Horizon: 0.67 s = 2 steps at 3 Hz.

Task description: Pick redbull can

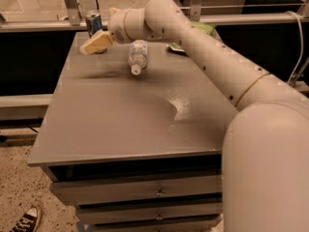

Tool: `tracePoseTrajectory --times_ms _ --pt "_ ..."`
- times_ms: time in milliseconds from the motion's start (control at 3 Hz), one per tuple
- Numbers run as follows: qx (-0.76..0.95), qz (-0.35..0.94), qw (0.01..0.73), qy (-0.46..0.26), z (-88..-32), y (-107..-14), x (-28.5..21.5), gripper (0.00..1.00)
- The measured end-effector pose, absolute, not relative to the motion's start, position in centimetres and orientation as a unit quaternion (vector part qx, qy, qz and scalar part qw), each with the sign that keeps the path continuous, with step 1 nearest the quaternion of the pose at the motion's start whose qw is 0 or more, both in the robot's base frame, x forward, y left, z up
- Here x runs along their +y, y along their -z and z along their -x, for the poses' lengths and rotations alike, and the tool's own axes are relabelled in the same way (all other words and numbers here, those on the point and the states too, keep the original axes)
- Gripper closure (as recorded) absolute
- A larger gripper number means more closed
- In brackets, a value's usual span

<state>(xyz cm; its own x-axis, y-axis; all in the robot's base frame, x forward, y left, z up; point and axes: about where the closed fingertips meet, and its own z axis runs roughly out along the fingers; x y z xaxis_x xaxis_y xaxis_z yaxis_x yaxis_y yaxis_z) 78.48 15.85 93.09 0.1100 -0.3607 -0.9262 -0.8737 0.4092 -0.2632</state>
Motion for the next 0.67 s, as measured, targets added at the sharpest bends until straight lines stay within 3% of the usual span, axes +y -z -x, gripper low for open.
tracePoseTrajectory --times_ms 667 --pt "0.651 0.457 0.565 -0.220 -83.2 -89.8 17.2 0.03"
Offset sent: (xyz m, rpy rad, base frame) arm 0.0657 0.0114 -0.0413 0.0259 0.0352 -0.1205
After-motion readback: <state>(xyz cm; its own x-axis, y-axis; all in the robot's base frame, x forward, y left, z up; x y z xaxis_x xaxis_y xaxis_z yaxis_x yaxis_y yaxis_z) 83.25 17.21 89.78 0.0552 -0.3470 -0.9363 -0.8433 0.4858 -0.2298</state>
